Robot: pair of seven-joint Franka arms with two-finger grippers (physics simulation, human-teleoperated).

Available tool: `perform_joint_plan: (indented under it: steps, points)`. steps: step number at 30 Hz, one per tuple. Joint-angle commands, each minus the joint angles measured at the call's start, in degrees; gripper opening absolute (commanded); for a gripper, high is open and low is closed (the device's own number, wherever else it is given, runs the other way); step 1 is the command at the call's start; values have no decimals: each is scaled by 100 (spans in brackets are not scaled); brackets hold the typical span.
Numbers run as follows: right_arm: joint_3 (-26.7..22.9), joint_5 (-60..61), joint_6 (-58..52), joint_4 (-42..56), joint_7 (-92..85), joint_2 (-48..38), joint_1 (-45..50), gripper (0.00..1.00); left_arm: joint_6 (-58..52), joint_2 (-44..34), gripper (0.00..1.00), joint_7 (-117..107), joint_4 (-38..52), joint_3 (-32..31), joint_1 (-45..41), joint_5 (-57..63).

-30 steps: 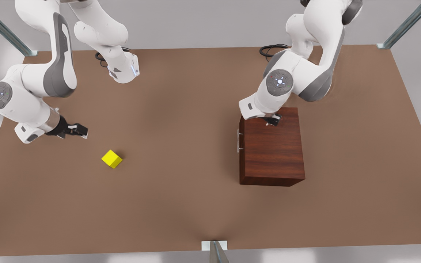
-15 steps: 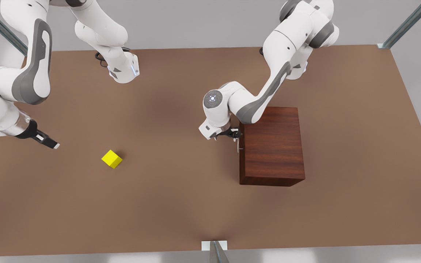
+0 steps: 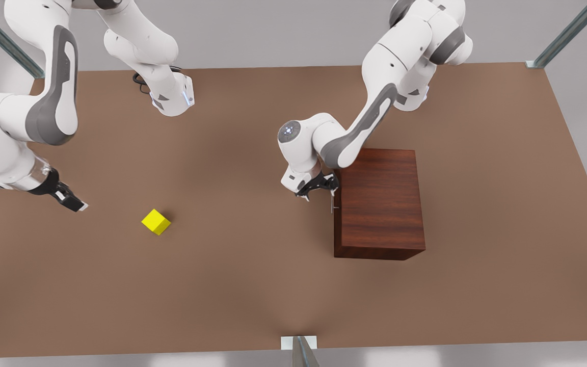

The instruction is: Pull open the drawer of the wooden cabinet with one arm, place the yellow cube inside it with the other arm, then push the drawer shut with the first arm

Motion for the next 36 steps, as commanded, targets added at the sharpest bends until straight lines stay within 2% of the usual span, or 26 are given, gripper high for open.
perform_joint_plan:
  steps: [1,13,21,36]
  points:
    - [2,2,2,3,776,-5,34,100,-147,25,100,-1555,6,0,-9,279]
    - [2,-6,2,12,776,-5,34,100,257,350,100,-1090,278,-18,-132,306]
    - [2,2,-7,47,776,12,34,100,266,491,100,-456,296,-36,-238,306]
    - [2,2,1,56,776,21,34,100,266,666,100,-518,859,-62,-607,-28]
